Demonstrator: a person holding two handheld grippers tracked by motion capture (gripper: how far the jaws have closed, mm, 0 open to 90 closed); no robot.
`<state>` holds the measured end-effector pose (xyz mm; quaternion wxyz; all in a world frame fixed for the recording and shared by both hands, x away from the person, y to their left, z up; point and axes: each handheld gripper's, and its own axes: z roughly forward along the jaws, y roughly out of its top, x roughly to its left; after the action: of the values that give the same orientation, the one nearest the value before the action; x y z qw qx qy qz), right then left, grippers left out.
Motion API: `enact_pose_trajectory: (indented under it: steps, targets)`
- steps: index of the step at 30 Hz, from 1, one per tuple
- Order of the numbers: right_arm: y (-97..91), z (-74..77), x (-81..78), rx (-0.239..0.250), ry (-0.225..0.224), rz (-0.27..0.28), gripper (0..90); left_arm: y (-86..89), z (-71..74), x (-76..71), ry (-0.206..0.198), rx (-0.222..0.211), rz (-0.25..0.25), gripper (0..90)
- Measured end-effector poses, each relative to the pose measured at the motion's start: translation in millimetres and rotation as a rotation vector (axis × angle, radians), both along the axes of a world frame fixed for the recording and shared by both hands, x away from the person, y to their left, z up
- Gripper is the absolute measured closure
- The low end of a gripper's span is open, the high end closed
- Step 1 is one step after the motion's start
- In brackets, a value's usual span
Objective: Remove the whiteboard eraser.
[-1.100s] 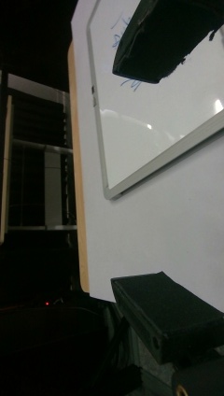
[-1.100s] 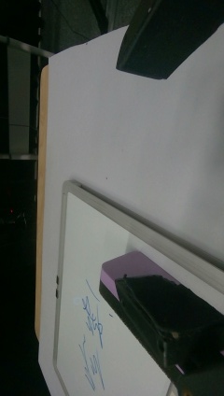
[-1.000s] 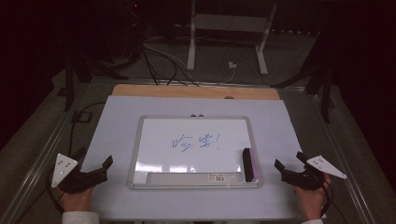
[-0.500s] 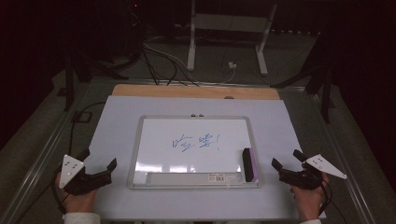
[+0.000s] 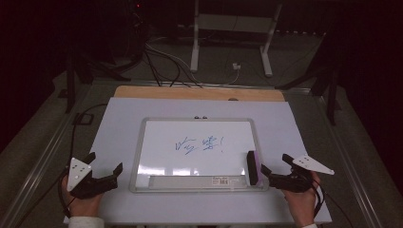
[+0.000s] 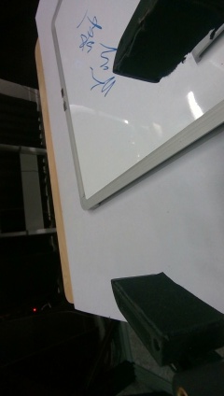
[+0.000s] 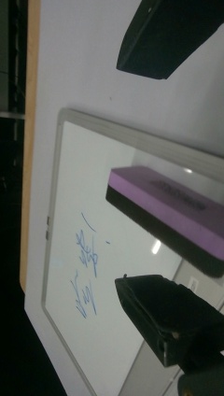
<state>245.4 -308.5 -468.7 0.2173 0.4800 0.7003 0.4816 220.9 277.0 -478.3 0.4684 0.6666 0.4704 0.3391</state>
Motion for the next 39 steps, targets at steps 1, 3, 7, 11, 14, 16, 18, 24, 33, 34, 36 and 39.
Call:
enact_pose_trajectory:
  steps: [1,3,7,11,14,16,18,24,33,34,36,39]
  targets:
    - [1.8,-0.6,0.5,-0.001,0.007,0.004,0.0,-0.2,-0.2,0.1,-0.001,0.000,0.000,2.1]
    - [5.4,-2.2,1.9,-0.004,0.028,0.007,0.0,-0.3,-0.4,0.2,0.000,0.002,-0.002,2.1]
    - [12.5,-6.5,5.4,-0.021,0.077,0.001,0.1,-1.6,-1.2,0.5,0.003,0.006,-0.001,2.2]
    - [22.5,-9.6,6.6,-0.067,0.105,-0.018,7.1,-1.0,-1.6,0.6,0.004,0.010,0.000,2.2]
    - [29.4,-12.7,9.4,-0.085,0.135,-0.027,15.3,-0.9,-2.5,0.8,0.006,0.012,0.003,2.2]
    - [34.3,-15.5,11.4,-0.107,0.161,-0.046,23.0,-1.0,-2.6,0.8,0.006,0.015,0.003,2.2]
    - [38.4,-18.3,13.5,-0.130,0.194,-0.074,29.5,-1.1,-2.7,0.8,0.006,0.017,0.002,2.2]
    - [45.1,-20.9,18.3,-0.106,0.249,-0.060,44.0,-2.6,-3.3,1.0,0.009,0.023,0.001,2.3]
    - [51.0,-16.4,22.7,-0.152,0.252,-0.131,62.3,-2.9,-3.1,0.7,0.008,0.033,0.002,2.3]
    - [50.1,-15.8,23.7,-0.147,0.256,-0.134,62.6,-3.0,-2.9,0.6,0.005,0.032,0.004,2.3]
    - [48.8,-15.6,25.8,-0.141,0.259,-0.136,63.0,-2.9,-2.7,0.3,0.003,0.032,0.006,2.4]
    - [49.3,-15.7,29.6,-0.142,0.250,-0.140,63.2,-2.9,-2.7,0.2,0.002,0.033,0.009,2.4]
